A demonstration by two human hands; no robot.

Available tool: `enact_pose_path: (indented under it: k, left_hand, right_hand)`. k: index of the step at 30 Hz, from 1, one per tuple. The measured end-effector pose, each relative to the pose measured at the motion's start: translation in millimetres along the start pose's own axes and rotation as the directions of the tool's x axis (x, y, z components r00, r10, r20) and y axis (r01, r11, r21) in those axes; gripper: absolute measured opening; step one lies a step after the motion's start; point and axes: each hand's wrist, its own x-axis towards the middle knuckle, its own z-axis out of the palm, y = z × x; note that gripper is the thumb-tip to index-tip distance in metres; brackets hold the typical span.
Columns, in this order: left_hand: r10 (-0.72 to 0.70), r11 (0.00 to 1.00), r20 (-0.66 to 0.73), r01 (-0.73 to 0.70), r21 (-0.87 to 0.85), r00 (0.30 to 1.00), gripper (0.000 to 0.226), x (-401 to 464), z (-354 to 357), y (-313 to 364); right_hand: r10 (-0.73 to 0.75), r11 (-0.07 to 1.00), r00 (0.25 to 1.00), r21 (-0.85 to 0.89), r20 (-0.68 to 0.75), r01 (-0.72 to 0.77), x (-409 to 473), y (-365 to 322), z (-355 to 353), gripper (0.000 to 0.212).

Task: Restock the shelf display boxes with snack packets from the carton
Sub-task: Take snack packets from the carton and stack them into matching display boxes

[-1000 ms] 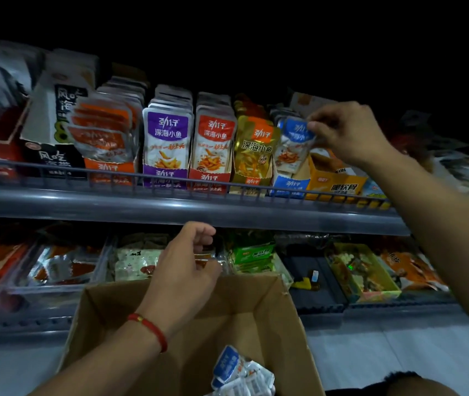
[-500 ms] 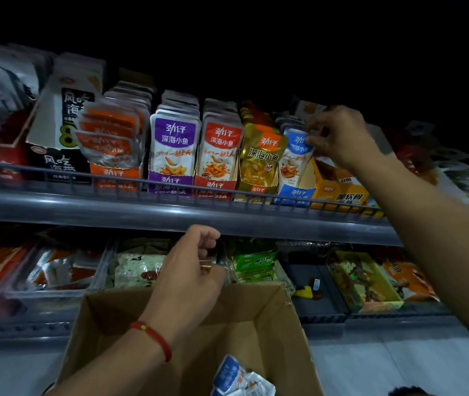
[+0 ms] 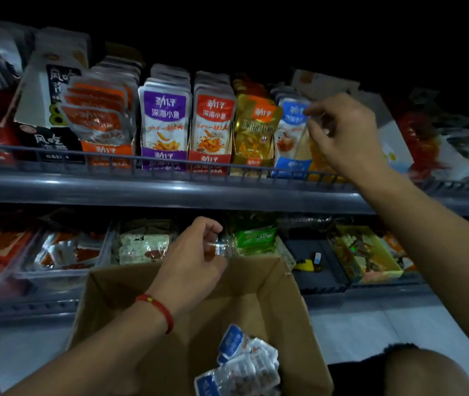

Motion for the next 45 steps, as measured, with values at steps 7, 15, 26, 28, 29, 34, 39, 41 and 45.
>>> enact_pose_path:
  k: [7,15,26,28,29,34,39,41,45]
  left_hand:
    - [-0.193,0.945,0.340,0.081,0.317,0.920,0.028,-9,51,-62]
    - [-0.443,0.809,0.618,-0.008,0.587,0.649,0.043,-44,104,-124]
    - [-0.361,0.847,0.628,-0.039,0.529,0.689,0.038,-52,109,-148]
    - [-0.328,0.863,0.678,-0.083,0.498,0.658,0.029,-49,105,-144]
    - [-0.303,0.872,0.697,-0.106,0.478,0.650,0.026,-45,101,-138]
    - [-0.095,0.874,0.661,-0.256,0.413,0.744,0.018,-14,62,-74]
    - [0.392,0.852,0.368,-0.484,0.201,0.843,0.007,-3,20,-18]
    - [0.462,0.822,0.309,-0.532,0.202,0.831,0.006,-4,11,-9]
    - [0.471,0.847,0.182,-0.500,0.181,0.863,0.009,-6,7,-6]
  right_hand:
    - [-0.091,0.954,0.965,0.301,0.247,0.013,-100,-49,13,0.020]
    - [-0.142,0.895,0.864,0.435,0.483,-0.097,-151,-57,25,0.023]
    - [-0.139,0.873,0.804,0.455,0.578,-0.176,-154,-53,27,0.022]
    - [-0.137,0.871,0.787,0.452,0.602,-0.194,-154,-54,26,0.022]
    - [-0.138,0.871,0.775,0.448,0.616,-0.201,-154,-54,27,0.021]
    - [-0.159,0.869,0.633,0.412,0.758,-0.275,-157,-53,27,0.021]
    - [-0.157,0.795,0.520,0.420,0.840,-0.438,-161,-56,35,0.034]
    - [-0.122,0.614,0.472,0.440,0.873,-0.655,-159,-61,34,0.035]
    - [-0.058,0.452,0.557,0.520,0.828,-0.725,-150,-58,25,0.023]
